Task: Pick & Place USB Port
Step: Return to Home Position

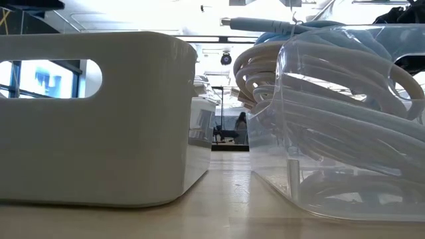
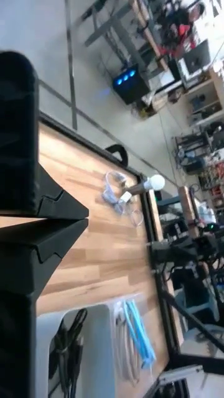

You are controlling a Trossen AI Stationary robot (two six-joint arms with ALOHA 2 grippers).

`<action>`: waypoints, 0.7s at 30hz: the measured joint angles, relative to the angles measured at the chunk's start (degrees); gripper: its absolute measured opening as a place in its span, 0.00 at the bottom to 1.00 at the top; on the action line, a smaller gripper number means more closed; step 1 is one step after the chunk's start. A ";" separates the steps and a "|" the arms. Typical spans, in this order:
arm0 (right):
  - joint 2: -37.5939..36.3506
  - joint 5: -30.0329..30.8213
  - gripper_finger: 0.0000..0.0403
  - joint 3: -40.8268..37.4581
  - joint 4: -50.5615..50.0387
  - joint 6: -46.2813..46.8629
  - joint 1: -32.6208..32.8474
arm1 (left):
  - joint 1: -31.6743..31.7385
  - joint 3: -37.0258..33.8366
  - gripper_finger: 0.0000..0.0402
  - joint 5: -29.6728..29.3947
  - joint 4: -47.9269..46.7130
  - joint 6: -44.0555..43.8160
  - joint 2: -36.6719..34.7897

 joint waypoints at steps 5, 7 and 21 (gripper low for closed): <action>0.00 -0.02 0.01 0.00 0.02 0.00 0.00 | 1.76 -2.03 0.00 0.16 11.74 1.80 0.00; 0.00 0.00 0.01 0.00 0.02 0.00 -0.02 | 1.66 -2.96 0.00 -0.84 16.10 3.80 0.00; 0.00 -0.01 0.01 -0.02 0.04 -0.02 -0.01 | -16.51 -17.77 0.00 -19.41 29.60 1.70 0.04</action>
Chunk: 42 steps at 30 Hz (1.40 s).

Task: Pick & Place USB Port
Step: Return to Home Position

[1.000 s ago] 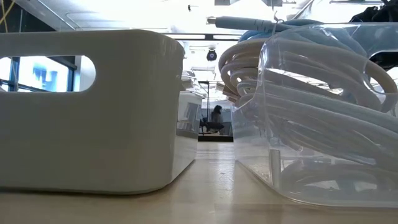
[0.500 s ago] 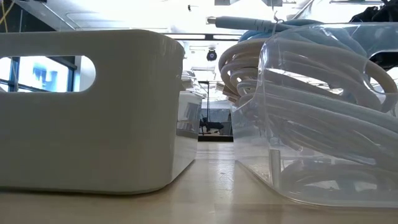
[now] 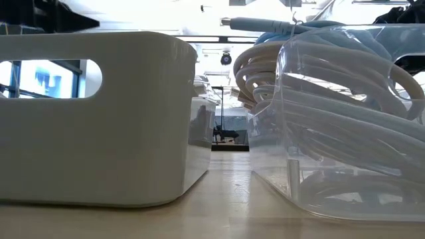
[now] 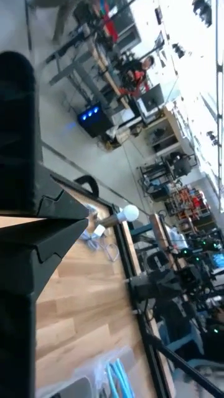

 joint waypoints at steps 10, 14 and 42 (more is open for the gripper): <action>0.00 -0.01 0.01 0.00 0.00 0.00 0.00 | -12.00 -9.63 0.00 -10.02 6.93 -1.10 0.00; 0.00 0.01 0.00 0.00 0.00 0.00 0.02 | -14.65 -11.94 0.00 -12.13 7.90 -1.31 0.00; 0.00 -0.01 0.01 -0.02 0.00 0.02 0.00 | -20.22 -21.42 0.00 -14.58 17.89 0.92 -0.09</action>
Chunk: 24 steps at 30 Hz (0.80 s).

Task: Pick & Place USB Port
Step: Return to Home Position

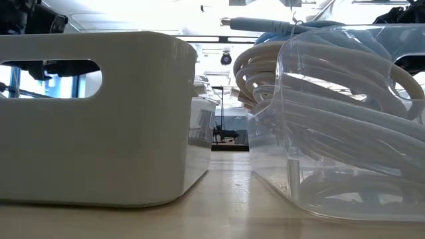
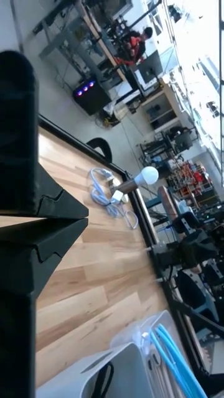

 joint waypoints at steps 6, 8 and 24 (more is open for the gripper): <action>0.00 0.00 0.01 0.00 0.00 -0.02 0.02 | -0.25 -0.02 0.00 0.33 -0.17 -0.04 0.00; 0.00 0.00 0.00 0.00 0.00 -0.01 0.02 | -0.25 -0.02 0.00 0.34 -0.17 -0.04 0.00; 0.00 0.00 0.00 0.00 0.00 -0.01 0.02 | -0.25 -0.04 0.00 0.55 0.03 -0.06 0.00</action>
